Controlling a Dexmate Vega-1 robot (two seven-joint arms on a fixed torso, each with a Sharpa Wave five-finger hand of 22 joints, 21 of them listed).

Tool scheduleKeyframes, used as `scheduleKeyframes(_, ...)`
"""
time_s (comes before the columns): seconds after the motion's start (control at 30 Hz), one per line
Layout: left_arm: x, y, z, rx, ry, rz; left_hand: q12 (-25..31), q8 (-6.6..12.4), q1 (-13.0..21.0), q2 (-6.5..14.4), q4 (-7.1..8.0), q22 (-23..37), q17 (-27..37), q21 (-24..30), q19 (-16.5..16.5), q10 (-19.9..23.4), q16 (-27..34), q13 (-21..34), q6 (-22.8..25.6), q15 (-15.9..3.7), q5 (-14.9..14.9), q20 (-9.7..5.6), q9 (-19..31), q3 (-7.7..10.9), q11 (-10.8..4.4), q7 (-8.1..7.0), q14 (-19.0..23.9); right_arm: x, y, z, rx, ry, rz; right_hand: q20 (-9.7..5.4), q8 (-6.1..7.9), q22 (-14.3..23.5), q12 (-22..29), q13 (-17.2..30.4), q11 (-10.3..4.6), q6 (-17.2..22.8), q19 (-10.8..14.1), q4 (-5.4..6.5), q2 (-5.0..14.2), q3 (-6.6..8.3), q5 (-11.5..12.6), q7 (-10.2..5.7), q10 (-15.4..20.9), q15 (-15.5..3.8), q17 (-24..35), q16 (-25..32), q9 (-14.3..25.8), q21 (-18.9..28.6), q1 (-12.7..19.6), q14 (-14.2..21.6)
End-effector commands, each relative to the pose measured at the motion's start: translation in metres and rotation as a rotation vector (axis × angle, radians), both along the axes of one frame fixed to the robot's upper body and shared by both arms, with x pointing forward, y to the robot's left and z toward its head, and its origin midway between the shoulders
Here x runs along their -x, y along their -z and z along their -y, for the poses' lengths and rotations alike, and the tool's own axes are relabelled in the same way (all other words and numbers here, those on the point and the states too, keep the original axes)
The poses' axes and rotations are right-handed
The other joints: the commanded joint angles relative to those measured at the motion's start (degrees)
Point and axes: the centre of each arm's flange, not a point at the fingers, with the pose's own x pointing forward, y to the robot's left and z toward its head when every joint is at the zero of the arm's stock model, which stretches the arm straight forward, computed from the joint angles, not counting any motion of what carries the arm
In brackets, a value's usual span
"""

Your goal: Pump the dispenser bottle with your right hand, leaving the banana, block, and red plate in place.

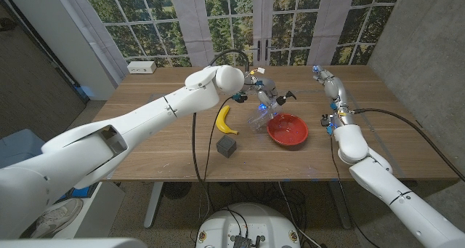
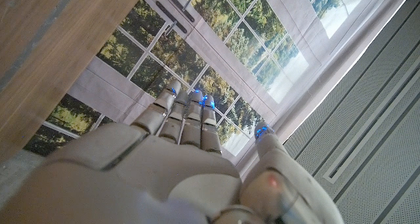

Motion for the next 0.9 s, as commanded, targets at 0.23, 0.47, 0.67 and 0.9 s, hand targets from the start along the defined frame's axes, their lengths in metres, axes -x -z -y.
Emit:
scheduleKeyframes(0.23,0.001,-0.001,0.004,-0.002,0.002,0.001,0.14,0.1,14.75,15.05,1.27,-0.04,3.44,0.63,-0.26,11.93,-0.02,7.38,9.21,-16.96,0.35,-3.59,0.29,1.77,-11.17,-5.81,13.56,-0.002,-0.006,-0.025,0.092,-0.036,-0.002,-0.1,0.09,0.17,-0.1,0.07,-0.45,0.35,0.46,-0.38,1.56,0.21,0.26,-0.36,0.03,-0.26,0.13,-0.03,0.3,-0.19,0.29,0.82)
scheduleKeyframes(0.47,0.003,0.001,0.004,-0.004,0.001,0.0,0.05,0.03,14.75,15.06,1.28,-0.06,3.49,0.8,-0.3,12.04,-0.04,7.43,9.19,-16.96,0.35,-3.6,0.3,1.76,-11.23,-5.91,13.63,-0.004,-0.003,-0.03,0.112,-0.031,-0.01,0.03,0.04,0.17,-0.23,0.05,-0.73,0.23,0.52,-0.36,1.6,0.21,0.26,-0.55,-0.28,-0.29,0.14,-0.05,0.3,-0.2,0.27,0.8)
scheduleKeyframes(0.67,0.004,0.001,0.004,-0.005,0.004,0.003,-0.05,0.0,14.74,15.07,1.29,-0.07,3.49,0.95,-0.36,12.08,-0.09,7.47,9.22,-16.96,0.36,-3.61,0.32,1.75,-11.28,-5.95,13.68,-0.003,-0.002,-0.038,0.135,-0.027,-0.012,0.01,0.04,0.17,-0.21,0.05,-0.79,0.24,0.48,-0.32,1.62,0.19,0.25,-0.64,-0.23,-0.36,0.15,-0.04,0.31,-0.23,0.22,0.85)
scheduleKeyframes(0.9,0.005,0.002,0.004,-0.005,0.004,0.005,-0.14,-0.04,14.73,15.06,1.29,-0.09,3.54,1.12,-0.44,12.2,-0.13,7.5,9.25,-16.96,0.36,-3.64,0.35,1.74,-11.23,-5.94,13.72,-0.001,-0.002,-0.046,0.169,0.018,-0.002,0.07,0.08,0.17,-0.19,0.04,-0.87,0.36,0.58,-0.18,1.69,0.15,0.22,-0.8,-0.17,-0.35,0.2,-0.01,0.31,-0.21,0.08,0.9)
